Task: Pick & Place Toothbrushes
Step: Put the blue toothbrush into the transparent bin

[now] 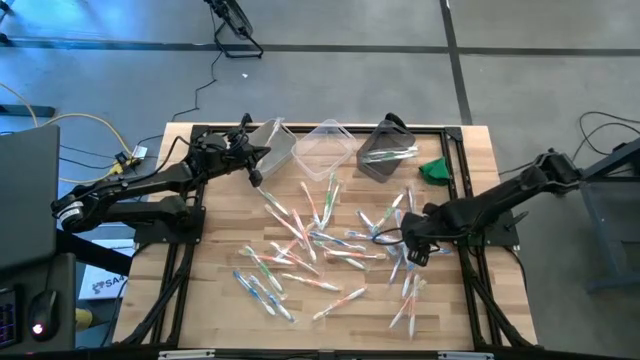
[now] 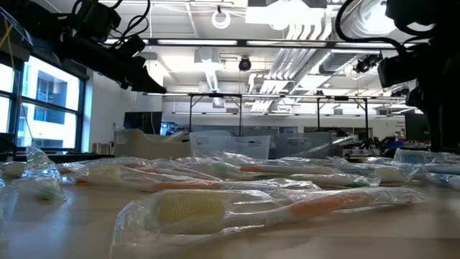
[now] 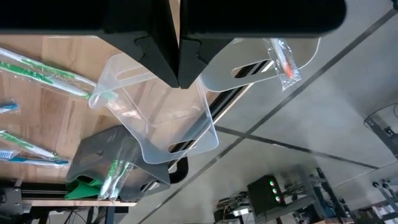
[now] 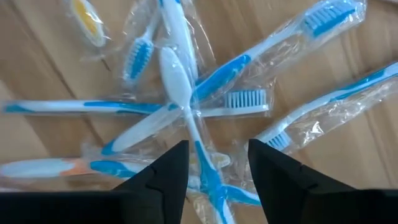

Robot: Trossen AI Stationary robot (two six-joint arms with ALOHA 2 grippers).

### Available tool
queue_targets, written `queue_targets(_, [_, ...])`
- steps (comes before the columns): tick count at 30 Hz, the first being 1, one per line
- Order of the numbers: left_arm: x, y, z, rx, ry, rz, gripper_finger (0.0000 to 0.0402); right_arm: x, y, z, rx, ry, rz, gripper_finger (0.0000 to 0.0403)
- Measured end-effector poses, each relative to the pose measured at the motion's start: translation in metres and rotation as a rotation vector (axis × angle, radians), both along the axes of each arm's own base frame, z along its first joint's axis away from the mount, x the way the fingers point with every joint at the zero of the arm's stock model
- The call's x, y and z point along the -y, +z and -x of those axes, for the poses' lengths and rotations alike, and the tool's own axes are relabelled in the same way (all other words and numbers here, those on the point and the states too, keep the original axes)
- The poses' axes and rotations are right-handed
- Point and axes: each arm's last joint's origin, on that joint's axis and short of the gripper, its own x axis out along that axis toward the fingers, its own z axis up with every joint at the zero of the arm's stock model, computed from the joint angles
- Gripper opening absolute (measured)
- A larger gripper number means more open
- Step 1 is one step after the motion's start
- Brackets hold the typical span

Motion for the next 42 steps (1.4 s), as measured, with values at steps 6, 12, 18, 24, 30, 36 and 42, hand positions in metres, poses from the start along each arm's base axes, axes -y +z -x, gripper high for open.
queue_targets(6, [0.0, 0.0, 0.0, 0.0, 0.002, 0.0, 0.0, -0.002, -0.009, -0.004, -0.048, 0.003, 0.001, 0.016])
queue_targets(12, [0.0, 0.0, 0.0, -0.005, 0.001, -0.008, 0.0, -0.004, -0.015, -0.008, -0.069, 0.011, 0.017, 0.0161])
queue_targets(18, [0.0, 0.0, 0.0, -0.014, -0.002, -0.021, 0.0, -0.005, -0.022, -0.012, -0.09, 0.017, 0.025, 0.016])
queue_targets(24, [0.0, 0.0, 0.0, -0.015, -0.002, -0.022, 0.0, -0.006, -0.025, -0.014, -0.09, 0.037, 0.029, 0.0159])
queue_targets(30, [0.0, 0.0, 0.0, -0.016, -0.002, -0.022, 0.0, -0.006, -0.024, -0.014, -0.084, 0.032, 0.02, 0.0114])
queue_targets(36, [0.0, 0.0, 0.0, -0.016, -0.001, -0.023, 0.0, -0.006, -0.024, -0.014, -0.087, 0.032, 0.014, 0.0028])
queue_targets(42, [0.0, 0.0, 0.0, -0.016, -0.001, -0.023, 0.0, -0.008, -0.019, -0.018, -0.062, 0.035, -0.011, 0.0018])
